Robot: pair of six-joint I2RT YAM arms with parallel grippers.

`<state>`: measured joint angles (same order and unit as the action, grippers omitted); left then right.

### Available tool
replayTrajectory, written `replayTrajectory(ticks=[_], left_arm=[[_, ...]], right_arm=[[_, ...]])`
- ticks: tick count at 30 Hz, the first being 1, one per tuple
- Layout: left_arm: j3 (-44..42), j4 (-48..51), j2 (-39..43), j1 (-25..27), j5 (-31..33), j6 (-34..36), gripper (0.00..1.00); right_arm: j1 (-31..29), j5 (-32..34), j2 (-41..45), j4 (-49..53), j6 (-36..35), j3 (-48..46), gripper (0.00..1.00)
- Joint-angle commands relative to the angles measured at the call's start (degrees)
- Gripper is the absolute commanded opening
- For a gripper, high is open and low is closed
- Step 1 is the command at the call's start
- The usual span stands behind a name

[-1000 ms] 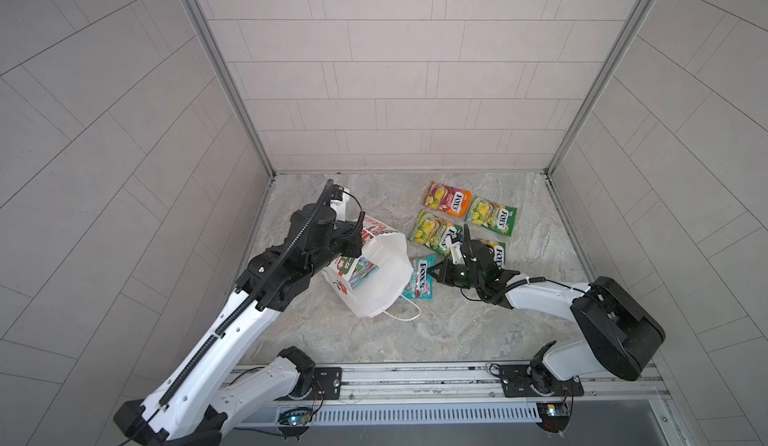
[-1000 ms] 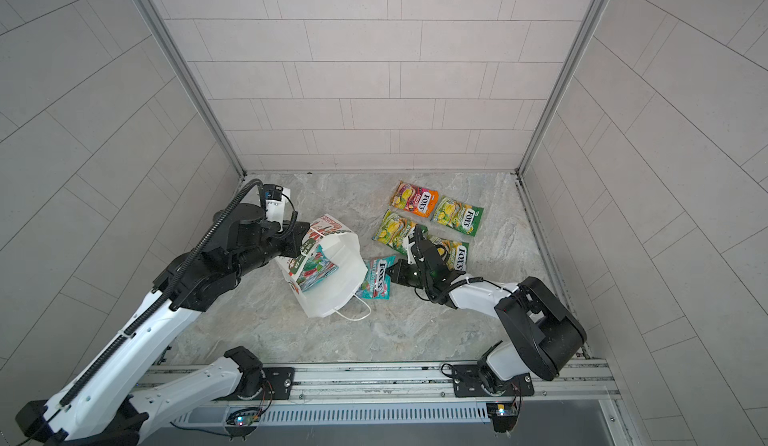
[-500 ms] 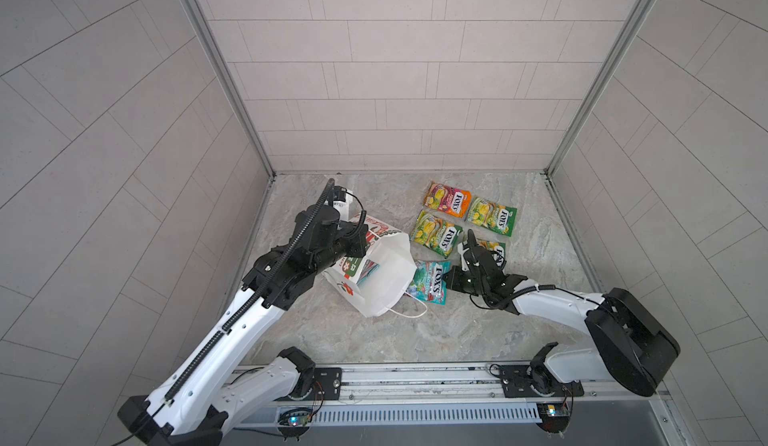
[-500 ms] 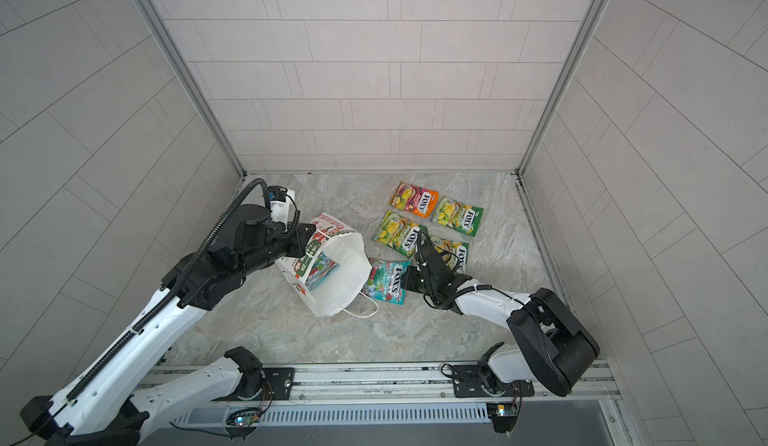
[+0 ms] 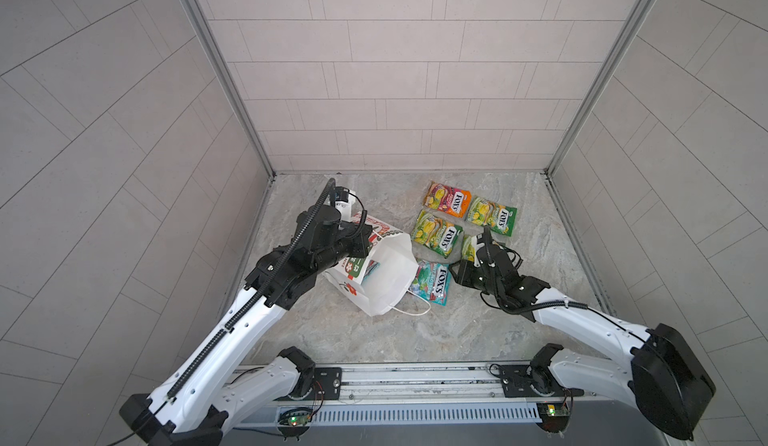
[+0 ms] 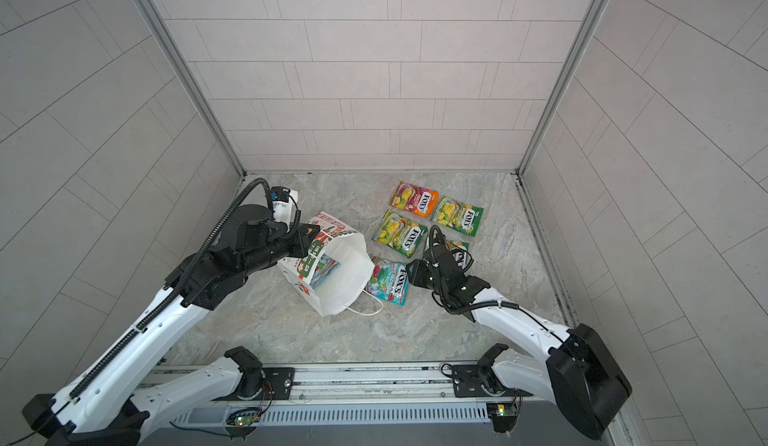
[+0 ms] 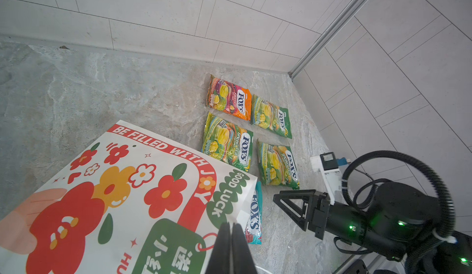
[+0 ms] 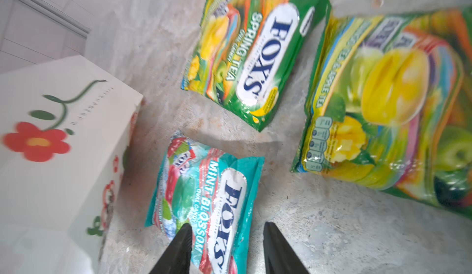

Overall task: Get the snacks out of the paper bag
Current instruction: 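Move the open right gripper back toward the bag opening, then lower the right gripper into the bag and pinch the last teal Mint Blossom pack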

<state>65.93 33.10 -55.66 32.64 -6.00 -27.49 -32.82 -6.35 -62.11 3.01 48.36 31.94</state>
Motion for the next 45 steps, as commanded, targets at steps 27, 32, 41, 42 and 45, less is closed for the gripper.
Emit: replayTrajectory(ticks=[27, 32, 41, 42, 45], left_arm=[[-1.91, -15.01, -2.39, -0.03, -3.09, -9.54, 0.00], [-1.73, -16.17, -2.54, -0.03, -3.75, -9.95, 0.00], [-2.19, -18.38, -2.07, -0.04, -4.28, -10.85, 0.00], [-2.15, -18.55, -2.07, -0.06, -4.46, -10.92, 0.00], [-2.27, -19.00, -1.92, -0.04, -4.64, -11.30, 0.00]], right_arm=[[-18.81, -12.55, -8.90, -5.67, -8.15, 16.49, 0.50], [-19.92, -11.88, -14.76, -5.66, -6.89, 19.21, 0.48], [-20.73, -10.80, -25.79, -0.66, -4.68, 26.31, 0.46], [-20.71, -10.96, -26.93, -0.16, -4.63, 27.09, 0.46], [-20.71, -10.11, -29.78, 2.61, -4.25, 29.60, 0.45]])
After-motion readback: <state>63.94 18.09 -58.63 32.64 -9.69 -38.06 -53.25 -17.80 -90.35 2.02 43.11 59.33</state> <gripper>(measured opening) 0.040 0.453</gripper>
